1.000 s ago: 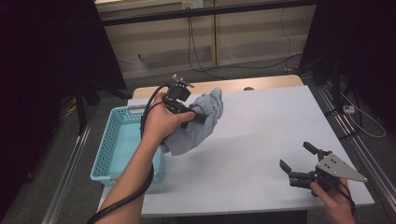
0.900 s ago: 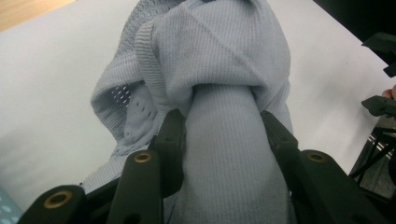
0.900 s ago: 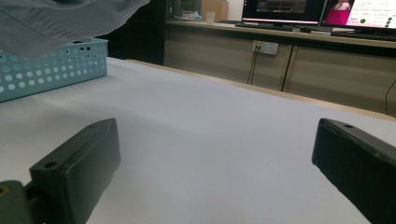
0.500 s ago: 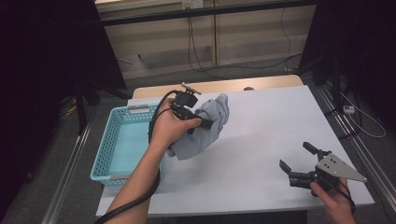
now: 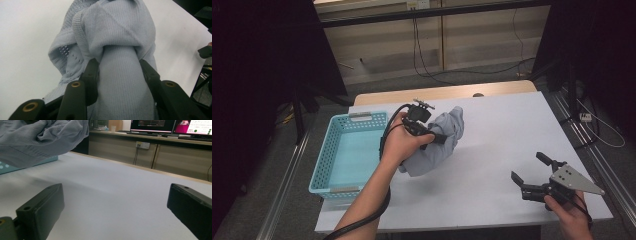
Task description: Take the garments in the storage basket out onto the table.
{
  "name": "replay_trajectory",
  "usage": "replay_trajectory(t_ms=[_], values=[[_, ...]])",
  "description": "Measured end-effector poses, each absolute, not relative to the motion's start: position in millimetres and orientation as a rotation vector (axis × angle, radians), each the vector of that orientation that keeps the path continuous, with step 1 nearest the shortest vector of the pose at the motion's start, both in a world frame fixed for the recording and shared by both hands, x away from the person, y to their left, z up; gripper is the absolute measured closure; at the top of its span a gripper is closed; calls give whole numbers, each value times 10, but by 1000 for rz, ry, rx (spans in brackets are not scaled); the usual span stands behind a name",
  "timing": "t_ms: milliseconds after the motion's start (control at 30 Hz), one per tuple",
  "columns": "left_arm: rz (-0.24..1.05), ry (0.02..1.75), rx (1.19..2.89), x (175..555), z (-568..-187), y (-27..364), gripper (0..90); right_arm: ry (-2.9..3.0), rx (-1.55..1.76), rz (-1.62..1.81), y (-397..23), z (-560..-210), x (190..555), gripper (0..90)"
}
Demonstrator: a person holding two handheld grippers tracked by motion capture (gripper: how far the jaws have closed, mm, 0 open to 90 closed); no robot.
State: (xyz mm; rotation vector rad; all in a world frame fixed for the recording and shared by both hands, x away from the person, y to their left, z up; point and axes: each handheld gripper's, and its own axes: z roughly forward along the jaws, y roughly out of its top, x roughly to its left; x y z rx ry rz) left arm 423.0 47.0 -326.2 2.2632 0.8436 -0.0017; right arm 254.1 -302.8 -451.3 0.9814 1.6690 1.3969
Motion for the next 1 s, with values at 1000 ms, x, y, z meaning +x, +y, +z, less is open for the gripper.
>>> replay_trajectory(t_ms=[1000], values=[[-31,844,2189,4117,-3676,446,649,1681,982,1394,-3018,-4521,2544,7]])
